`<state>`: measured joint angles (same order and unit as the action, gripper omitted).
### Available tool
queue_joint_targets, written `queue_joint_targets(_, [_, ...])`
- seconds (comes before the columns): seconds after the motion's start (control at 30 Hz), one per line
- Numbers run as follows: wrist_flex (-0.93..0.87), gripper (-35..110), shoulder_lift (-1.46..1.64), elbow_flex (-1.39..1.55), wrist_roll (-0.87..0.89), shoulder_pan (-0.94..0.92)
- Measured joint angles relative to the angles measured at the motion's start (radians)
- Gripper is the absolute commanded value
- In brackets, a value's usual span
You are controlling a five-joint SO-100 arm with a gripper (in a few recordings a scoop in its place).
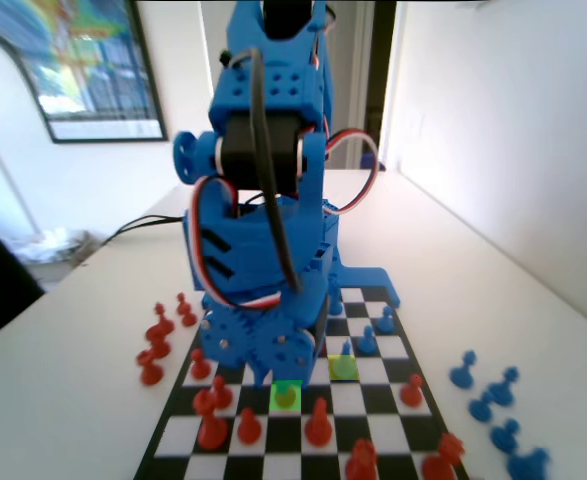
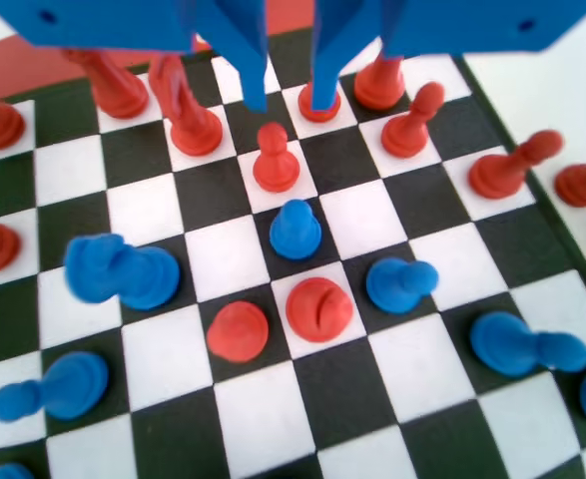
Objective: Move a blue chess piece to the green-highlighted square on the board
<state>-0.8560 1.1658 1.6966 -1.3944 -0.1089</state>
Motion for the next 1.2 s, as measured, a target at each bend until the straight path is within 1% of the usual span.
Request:
queue_joint_targets(0.27, [0.008,8,0.000,0.008,-0.002,0.011])
queue_joint_targets(0.6, [-0.046,8,0.000,0.008,-0.012,0.011])
queue_joint_targets(0.77, [-0.028,8,0.000,0.051,-0.008,0.032])
queue_joint_targets(0.9, [0.023,8,0.000,0.098,-0.005,0.052])
queue_joint_targets(1.2, [0.041,8,0.000,0.124,-0.005,0.075])
